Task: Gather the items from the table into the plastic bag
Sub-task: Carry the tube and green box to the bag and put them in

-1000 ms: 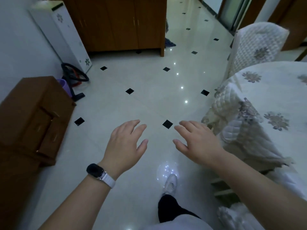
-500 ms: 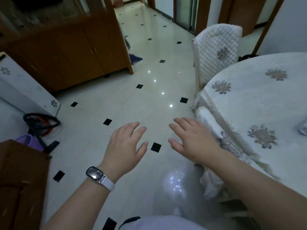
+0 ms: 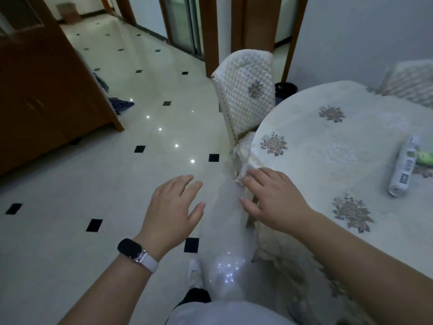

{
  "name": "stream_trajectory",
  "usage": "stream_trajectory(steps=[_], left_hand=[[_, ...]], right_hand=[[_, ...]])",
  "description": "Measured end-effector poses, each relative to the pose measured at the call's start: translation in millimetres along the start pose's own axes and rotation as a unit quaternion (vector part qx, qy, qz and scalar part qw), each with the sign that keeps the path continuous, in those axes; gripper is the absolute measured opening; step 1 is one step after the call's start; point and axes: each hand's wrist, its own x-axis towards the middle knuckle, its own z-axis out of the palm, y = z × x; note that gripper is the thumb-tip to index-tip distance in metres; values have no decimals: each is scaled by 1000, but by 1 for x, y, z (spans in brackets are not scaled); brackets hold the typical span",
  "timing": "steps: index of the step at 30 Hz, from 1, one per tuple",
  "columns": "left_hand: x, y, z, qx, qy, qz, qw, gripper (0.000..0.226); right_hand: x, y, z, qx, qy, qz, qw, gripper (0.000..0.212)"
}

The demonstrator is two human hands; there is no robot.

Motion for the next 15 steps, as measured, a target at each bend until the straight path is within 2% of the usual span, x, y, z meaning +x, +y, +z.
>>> stream_trajectory(steps=[9, 15], left_hand=[[132, -131, 13, -46, -4, 68, 997, 50], [211, -148, 38, -94, -23, 129, 987, 50]], right_hand=[[140, -17, 5, -42, -9, 108, 993, 52], [159, -1, 12, -49, -29, 206, 977, 50]])
